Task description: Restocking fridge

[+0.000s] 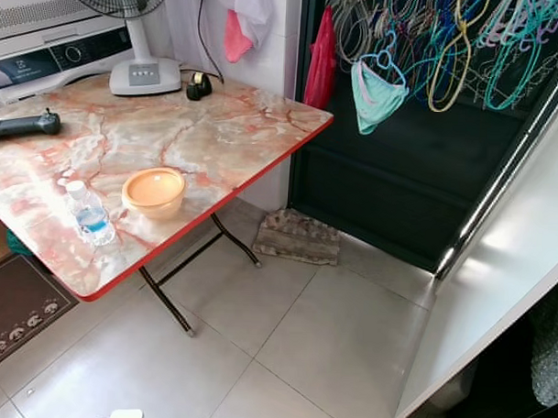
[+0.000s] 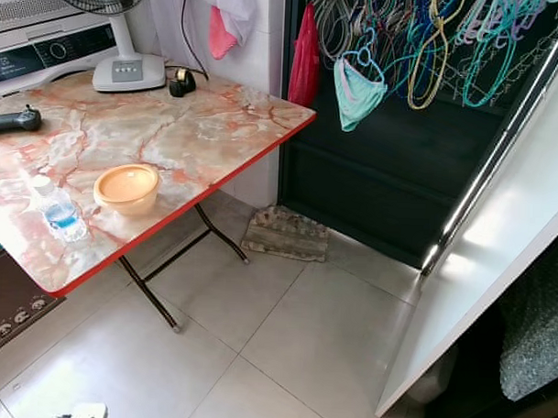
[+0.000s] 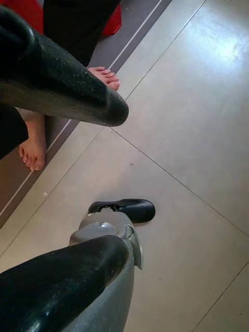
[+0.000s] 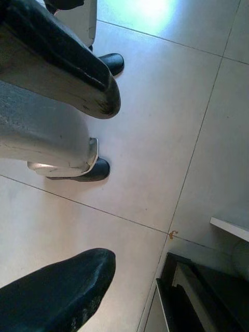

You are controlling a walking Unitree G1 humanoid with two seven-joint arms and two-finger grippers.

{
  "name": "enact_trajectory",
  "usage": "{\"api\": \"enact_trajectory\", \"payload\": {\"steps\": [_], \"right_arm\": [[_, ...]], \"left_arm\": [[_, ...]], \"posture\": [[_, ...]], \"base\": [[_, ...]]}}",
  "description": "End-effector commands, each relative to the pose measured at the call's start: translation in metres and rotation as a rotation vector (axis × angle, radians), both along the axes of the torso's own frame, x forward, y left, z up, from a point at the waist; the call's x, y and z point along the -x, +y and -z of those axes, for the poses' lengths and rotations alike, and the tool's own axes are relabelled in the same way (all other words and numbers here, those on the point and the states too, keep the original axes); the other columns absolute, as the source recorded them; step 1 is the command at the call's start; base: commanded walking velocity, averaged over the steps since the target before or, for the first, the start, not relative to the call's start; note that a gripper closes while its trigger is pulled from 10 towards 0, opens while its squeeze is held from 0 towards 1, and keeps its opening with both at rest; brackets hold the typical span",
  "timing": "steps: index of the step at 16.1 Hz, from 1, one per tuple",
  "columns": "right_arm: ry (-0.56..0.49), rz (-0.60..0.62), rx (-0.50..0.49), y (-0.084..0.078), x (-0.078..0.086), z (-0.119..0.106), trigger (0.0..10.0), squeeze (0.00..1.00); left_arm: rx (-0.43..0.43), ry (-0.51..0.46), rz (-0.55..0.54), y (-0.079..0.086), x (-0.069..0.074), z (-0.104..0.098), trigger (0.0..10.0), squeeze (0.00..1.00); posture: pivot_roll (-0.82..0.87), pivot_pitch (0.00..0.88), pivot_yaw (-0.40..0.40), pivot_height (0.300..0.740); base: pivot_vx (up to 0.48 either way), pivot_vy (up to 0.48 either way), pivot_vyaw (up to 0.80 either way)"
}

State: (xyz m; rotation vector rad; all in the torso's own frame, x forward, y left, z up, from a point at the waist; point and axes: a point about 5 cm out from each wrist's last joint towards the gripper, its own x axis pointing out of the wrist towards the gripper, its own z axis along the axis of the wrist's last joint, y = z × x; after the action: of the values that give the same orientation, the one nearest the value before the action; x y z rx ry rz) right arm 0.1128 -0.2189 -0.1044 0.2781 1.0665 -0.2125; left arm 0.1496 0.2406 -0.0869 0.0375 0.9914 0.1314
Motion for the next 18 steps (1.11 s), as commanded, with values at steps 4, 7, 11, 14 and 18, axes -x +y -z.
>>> {"api": "enact_trajectory", "payload": {"steps": [4,7,11,14,18], "right_arm": [[-0.001,0.007,-0.001,0.0,0.0,0.0,10.0,0.0],[0.003,0.001,0.002,-0.001,0.001,0.0,10.0,0.0],[0.008,-0.016,0.006,-0.003,0.003,0.0,10.0,0.0],[0.008,-0.02,0.014,-0.005,0.004,0.0,10.0,0.0],[0.014,-0.026,0.024,-0.008,0.008,0.0,10.0,0.0]], "left_arm": [[-0.031,-0.059,-0.024,0.008,-0.008,-0.006,10.0,0.0],[-0.072,-0.248,-0.047,0.021,-0.042,-0.03,10.0,0.0],[-0.121,-0.582,0.022,0.018,-0.095,-0.077,10.0,0.0],[-0.159,-0.857,0.121,-0.003,-0.108,-0.112,10.0,0.0],[-0.182,-1.055,0.068,-0.016,-0.103,-0.15,10.0,0.0]], "posture": [[0.06,0.0,-0.017,0.74],[0.08,0.0,-0.02,0.74],[0.07,0.0,-0.015,0.74],[0.06,0.0,-0.011,0.74],[0.08,0.0,-0.019,0.74]], "base": [[0.0,0.0,0.0],[0.0,0.0,0.0],[0.0,0.0,0.0],[0.0,0.0,0.0],[0.0,0.0,0.0]]}}
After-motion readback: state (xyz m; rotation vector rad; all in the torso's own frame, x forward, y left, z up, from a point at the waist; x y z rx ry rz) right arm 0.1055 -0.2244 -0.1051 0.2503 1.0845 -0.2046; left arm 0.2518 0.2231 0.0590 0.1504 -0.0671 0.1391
